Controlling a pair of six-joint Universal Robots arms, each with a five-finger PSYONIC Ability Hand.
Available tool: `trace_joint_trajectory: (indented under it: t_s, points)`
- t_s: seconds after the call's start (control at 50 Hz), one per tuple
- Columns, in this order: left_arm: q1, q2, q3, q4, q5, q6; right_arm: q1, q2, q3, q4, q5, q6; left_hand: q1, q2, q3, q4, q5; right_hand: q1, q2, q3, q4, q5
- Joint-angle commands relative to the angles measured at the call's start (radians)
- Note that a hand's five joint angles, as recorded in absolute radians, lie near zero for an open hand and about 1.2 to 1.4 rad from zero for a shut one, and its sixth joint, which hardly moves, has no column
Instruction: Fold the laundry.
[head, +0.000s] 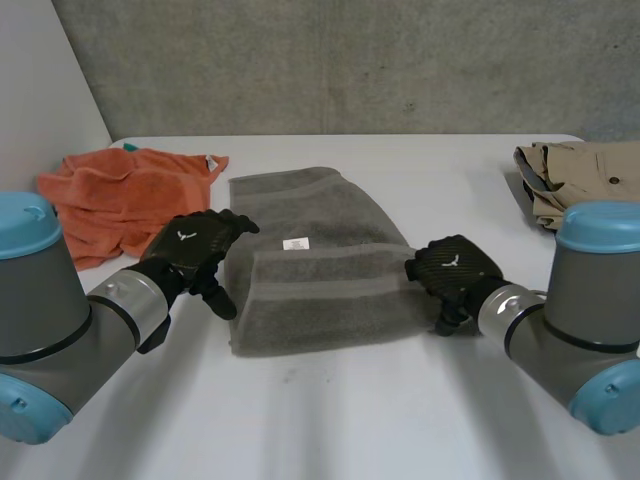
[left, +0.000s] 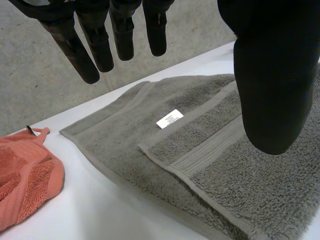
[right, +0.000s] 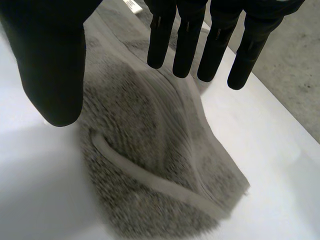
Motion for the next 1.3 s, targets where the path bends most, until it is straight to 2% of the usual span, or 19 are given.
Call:
trace_joint_trajectory:
  t_s: [0.02,0.12,0.18,0.2,0.24,0.34,0.42,0.52,0.58,0.62,0.64,0.66,0.74,0.8,0.9,1.04,1.2,1.3]
  points:
    - [0.001,0.002,0.001,0.001,-0.001,-0.003,0.054,0.035,-0.011,-0.026,0.011,-0.008,-0.021,-0.015,-0.018,-0.016,-0.002,0.009,0.021,0.020,0.018,0.052]
    - [0.006,0.004,0.000,0.001,-0.001,-0.003,0.073,0.080,-0.037,-0.060,0.055,-0.020,-0.021,-0.015,-0.018,-0.016,-0.002,0.152,0.164,0.163,0.161,0.196]
    - [0.012,0.011,-0.002,0.001,-0.001,-0.003,0.073,0.092,-0.054,-0.075,0.097,-0.033,-0.024,-0.017,-0.021,-0.019,-0.005,0.808,0.820,0.819,0.817,0.851]
    - [0.012,0.013,-0.002,0.001,-0.001,-0.003,0.071,0.090,-0.054,-0.078,0.109,-0.036,-0.024,-0.017,-0.021,-0.019,-0.005,0.875,0.887,0.886,0.884,0.918]
    - [0.015,0.016,-0.002,0.001,-0.001,-0.003,0.070,0.075,-0.037,-0.075,0.149,-0.036,-0.027,-0.020,-0.024,-0.022,-0.008,0.875,0.888,0.886,0.884,0.919]
    - [0.016,0.021,-0.003,0.001,-0.002,-0.004,0.045,-0.035,0.048,-0.057,0.173,-0.028,-0.045,-0.038,-0.041,-0.039,-0.026,0.875,0.888,0.886,0.884,0.919]
    - [0.018,0.024,-0.005,0.001,-0.004,-0.004,-0.041,-0.150,0.136,0.024,0.146,-0.052,-0.048,-0.041,-0.044,-0.042,-0.029,0.875,0.888,0.886,0.884,0.919]
    - [0.010,0.025,-0.003,0.001,-0.005,-0.004,-0.195,-0.222,0.211,0.220,0.081,-0.218,-0.059,-0.053,-0.056,-0.054,-0.041,0.875,0.888,0.886,0.884,0.919]
    - [0.000,0.025,-0.003,0.001,-0.005,0.000,-0.240,-0.253,0.205,0.325,0.054,-0.330,-0.059,-0.053,-0.056,-0.054,-0.041,0.875,0.888,0.886,0.884,0.919]
    - [-0.008,0.025,-0.003,0.001,-0.007,0.002,-0.230,-0.259,0.193,0.345,0.043,-0.349,-0.059,-0.053,-0.056,-0.054,-0.041,0.875,0.888,0.886,0.884,0.919]
    - [-0.011,0.024,-0.003,0.001,-0.008,0.002,-0.208,-0.259,0.184,0.345,0.038,-0.346,-0.059,-0.053,-0.056,-0.054,-0.041,0.724,0.736,0.735,0.733,0.767]
    - [-0.014,0.024,-0.003,0.001,-0.011,0.002,-0.167,-0.253,0.165,0.336,0.028,-0.329,-0.059,-0.053,-0.056,-0.054,-0.041,0.310,0.322,0.320,0.319,0.353]
    - [-0.017,0.024,-0.005,0.001,-0.021,0.002,-0.075,-0.247,0.102,0.261,0.002,-0.266,-0.059,-0.053,-0.056,-0.054,-0.041,-0.031,-0.019,-0.020,-0.022,0.012]
    - [-0.013,0.025,-0.005,0.001,-0.027,0.002,-0.013,-0.247,0.065,0.210,-0.015,-0.229,-0.059,-0.053,-0.056,-0.054,-0.041,-0.053,-0.041,-0.042,-0.044,-0.009]
    - [0.010,0.027,-0.002,0.001,-0.030,-0.004,0.124,-0.126,-0.049,0.115,-0.096,-0.174,-0.059,-0.053,-0.056,-0.054,-0.041,-0.056,-0.043,-0.045,-0.047,-0.012]
    - [0.024,0.031,0.000,0.002,-0.025,-0.004,0.198,0.062,-0.262,0.200,-0.159,-0.209,-0.062,-0.056,-0.059,-0.057,-0.044,-0.056,-0.043,-0.045,-0.047,-0.012]
    - [0.021,0.031,0.001,0.004,-0.027,-0.004,0.229,0.247,-0.462,0.320,-0.152,-0.338,-0.062,-0.056,-0.059,-0.057,-0.044,-0.076,-0.064,-0.065,-0.067,-0.033]
    - [0.026,0.031,0.001,0.004,-0.027,-0.004,0.234,0.336,-0.550,0.340,-0.115,-0.381,-0.062,-0.056,-0.059,-0.057,-0.044,-0.070,-0.058,-0.060,-0.061,-0.027]
